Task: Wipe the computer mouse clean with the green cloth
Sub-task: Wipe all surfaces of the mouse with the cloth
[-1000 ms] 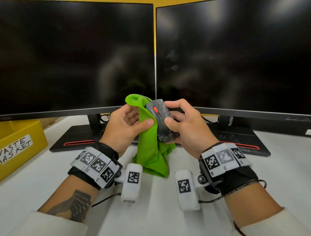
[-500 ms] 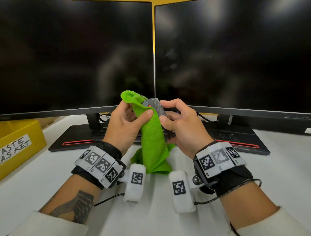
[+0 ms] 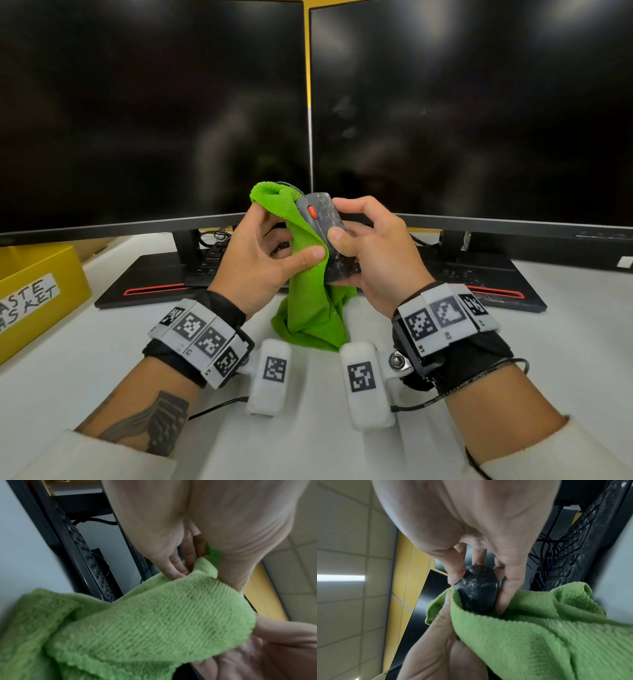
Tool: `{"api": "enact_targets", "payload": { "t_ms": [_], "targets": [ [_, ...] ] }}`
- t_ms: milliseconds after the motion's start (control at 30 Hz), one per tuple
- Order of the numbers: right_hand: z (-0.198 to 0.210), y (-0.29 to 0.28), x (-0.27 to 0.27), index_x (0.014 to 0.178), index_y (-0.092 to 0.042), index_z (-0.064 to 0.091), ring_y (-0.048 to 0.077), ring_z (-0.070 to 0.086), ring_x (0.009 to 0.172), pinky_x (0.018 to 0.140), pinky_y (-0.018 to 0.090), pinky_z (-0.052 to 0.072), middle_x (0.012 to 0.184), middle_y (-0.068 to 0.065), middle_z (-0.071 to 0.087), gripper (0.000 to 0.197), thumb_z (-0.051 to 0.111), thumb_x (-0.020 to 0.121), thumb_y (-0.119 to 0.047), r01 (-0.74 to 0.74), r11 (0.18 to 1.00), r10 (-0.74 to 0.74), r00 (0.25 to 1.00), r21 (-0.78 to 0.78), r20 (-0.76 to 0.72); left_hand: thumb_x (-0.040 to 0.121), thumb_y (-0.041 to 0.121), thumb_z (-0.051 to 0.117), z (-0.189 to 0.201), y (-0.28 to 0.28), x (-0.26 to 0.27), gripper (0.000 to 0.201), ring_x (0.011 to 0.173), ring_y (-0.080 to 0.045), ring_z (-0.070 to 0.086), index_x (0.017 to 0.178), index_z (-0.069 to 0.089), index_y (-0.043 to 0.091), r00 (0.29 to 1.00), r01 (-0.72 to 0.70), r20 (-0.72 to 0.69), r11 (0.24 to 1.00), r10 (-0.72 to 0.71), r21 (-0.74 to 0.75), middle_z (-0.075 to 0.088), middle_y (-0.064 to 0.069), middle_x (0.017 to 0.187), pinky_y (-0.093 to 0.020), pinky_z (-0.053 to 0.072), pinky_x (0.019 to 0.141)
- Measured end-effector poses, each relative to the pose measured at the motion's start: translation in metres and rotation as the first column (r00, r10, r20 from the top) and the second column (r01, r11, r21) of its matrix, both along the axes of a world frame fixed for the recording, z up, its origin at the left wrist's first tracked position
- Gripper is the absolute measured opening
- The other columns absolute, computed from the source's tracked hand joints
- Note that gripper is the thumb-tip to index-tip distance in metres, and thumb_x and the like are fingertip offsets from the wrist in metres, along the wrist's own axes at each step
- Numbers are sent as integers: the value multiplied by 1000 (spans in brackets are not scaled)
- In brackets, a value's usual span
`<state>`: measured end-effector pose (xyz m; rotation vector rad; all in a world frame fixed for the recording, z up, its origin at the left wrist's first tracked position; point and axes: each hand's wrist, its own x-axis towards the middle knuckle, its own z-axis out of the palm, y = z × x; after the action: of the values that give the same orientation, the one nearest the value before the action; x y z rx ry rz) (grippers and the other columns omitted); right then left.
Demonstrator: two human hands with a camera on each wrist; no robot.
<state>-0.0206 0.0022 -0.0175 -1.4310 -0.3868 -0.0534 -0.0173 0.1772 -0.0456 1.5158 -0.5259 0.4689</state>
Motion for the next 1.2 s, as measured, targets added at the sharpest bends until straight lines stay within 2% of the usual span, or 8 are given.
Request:
{"api": "enact_targets", "payload": {
  "t_ms": [200, 300, 400, 500, 833, 1000, 1100, 1200],
  "targets": [
    [0, 5, -2, 120, -17, 62, 38, 74, 101, 83, 72, 56, 107, 14, 78, 28, 59, 100, 3, -38, 998, 40, 999, 53, -31, 91, 7, 72, 6, -3, 2, 36, 113, -11, 71, 125, 61, 6, 994, -93, 45, 987, 99, -133, 74, -1, 119, -31, 57, 96],
    [1, 5, -1, 123, -17, 61, 35, 74, 100, 82, 69, 59, 105, 12, 78, 30, 58, 100, 2, -50, 996, 54, 997, 76, -47, 89, 10, 78, 4, 3, 4, 45, 121, -21, 68, 130, 59, 11, 1000, 3, -8, 990, -5, -138, 72, -5, 127, -42, 56, 102],
    [1, 3, 2, 126, -18, 60, 39, 74, 105, 79, 67, 60, 111, 14, 77, 30, 57, 101, 0, -40, 994, 46, 997, 102, -60, 76, 6, 86, 3, 2, 2, 72, 120, -23, 67, 139, 51, 17, 995, 97, -35, 994, -98, -40, 68, -4, 132, -44, 57, 100],
    [1, 3, 3, 126, -18, 61, 31, 73, 91, 72, 52, 62, 104, 11, 79, 31, 57, 101, 0, -24, 992, 32, 997, 123, -66, 67, -2, 92, 3, -6, -1, 91, 122, -18, 68, 142, 45, 16, 998, 55, -42, 998, -54, 34, 66, -1, 133, -39, 58, 99],
    [2, 6, -3, 121, -18, 63, 31, 74, 99, 86, 62, 58, 103, 7, 80, 31, 59, 99, 3, -69, 990, 78, 994, 122, -74, 74, 11, 81, 11, -9, -7, 68, 104, -13, 75, 134, 51, 5, 998, -54, -22, 990, 51, -128, 74, -2, 114, -26, 61, 81],
    [5, 0, -2, 125, -18, 62, 43, 71, 112, 87, 70, 57, 112, 13, 78, 31, 59, 100, 0, -56, 985, 75, 991, 165, -115, 66, 2, 94, 7, -2, -4, 89, 119, -26, 70, 141, 47, 15, 996, 52, -70, 999, -53, -18, 69, -7, 132, -46, 61, 93],
    [5, 1, 0, 125, -18, 63, 37, 73, 100, 80, 57, 60, 105, 10, 78, 31, 59, 100, -1, -50, 978, 80, 986, 203, -145, 56, 4, 98, 7, -4, -6, 98, 118, -23, 71, 139, 48, 20, 999, -9, -53, 998, 13, 68, 71, 2, 129, -53, 59, 97],
    [5, 4, -1, 127, -18, 63, 30, 71, 94, 82, 58, 58, 100, 10, 76, 31, 59, 101, -2, -62, 970, 102, 981, 234, -164, 49, 21, 102, 11, -5, -8, 98, 110, -24, 73, 133, 51, 22, 995, -94, -7, 990, 95, 109, 72, 4, 123, -55, 61, 92]
  ]
}}
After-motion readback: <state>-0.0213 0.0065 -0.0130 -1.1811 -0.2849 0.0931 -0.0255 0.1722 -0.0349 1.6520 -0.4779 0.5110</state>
